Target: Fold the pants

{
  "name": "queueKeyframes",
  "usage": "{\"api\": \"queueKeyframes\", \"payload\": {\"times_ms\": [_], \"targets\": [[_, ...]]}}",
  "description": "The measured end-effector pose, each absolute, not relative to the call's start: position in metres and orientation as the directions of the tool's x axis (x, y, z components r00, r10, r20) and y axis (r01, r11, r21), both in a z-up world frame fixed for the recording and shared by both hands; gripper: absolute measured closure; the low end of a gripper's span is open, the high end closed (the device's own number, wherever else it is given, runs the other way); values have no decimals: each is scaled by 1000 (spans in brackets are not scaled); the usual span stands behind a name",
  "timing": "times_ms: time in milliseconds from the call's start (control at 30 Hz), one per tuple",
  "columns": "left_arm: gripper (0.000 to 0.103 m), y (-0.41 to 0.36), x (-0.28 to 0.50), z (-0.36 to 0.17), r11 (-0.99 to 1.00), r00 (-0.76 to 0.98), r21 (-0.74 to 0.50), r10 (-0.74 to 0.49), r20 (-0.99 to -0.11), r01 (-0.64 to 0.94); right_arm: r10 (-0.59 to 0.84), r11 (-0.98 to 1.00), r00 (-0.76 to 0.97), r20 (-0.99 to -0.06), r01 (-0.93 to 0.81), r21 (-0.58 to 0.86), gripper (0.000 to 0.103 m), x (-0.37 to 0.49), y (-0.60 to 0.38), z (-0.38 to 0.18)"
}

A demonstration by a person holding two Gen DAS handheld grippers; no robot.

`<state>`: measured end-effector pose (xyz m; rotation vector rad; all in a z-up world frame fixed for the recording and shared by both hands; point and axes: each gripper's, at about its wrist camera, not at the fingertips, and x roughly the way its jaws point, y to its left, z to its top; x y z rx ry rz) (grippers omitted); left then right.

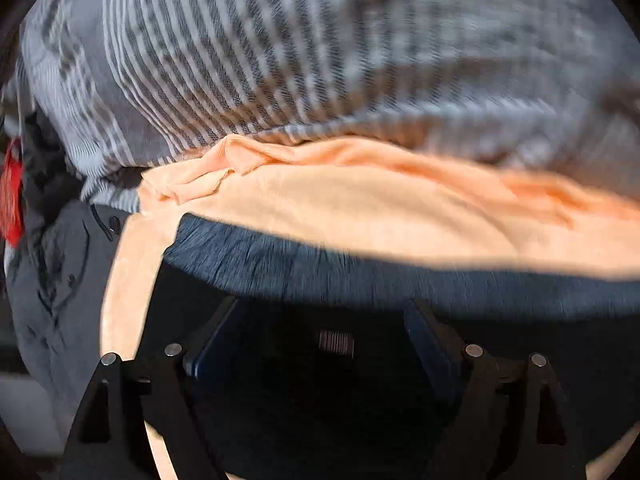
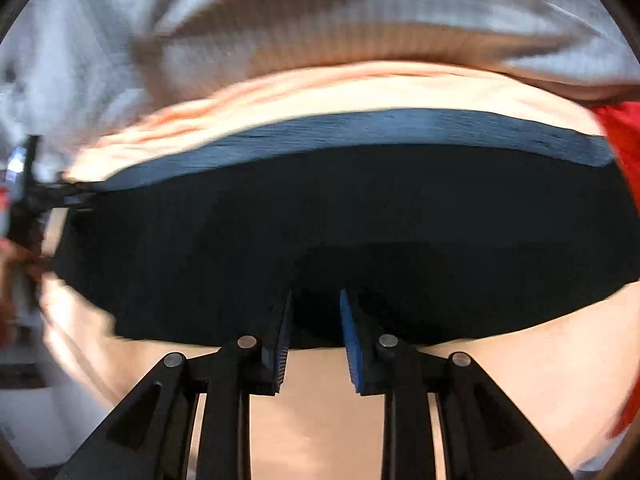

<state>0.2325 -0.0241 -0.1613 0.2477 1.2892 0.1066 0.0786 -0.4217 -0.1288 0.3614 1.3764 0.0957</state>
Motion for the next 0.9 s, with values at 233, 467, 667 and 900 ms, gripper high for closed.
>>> {"api": "queueKeyframes", "payload": {"times_ms": [233,467,667,900], "targets": [[19,-9,181,-173,986,203,157,141,-969,61,706,669,114,-699,215,711,71,64,-311,-172],[23,-31,168,-186,974,191,103,64,-979,200,775,552,140,-616,326,768,71,49,-287,-206],[24,-28,165,-199,973,216,103,57,-975,207,793,476,199,-576,387,790,71,54,-290,-214],[24,-33,166,-195,971,195,86,42,-980,223,804,452,225,-550,368,812,98,56,-293,-188]]}}
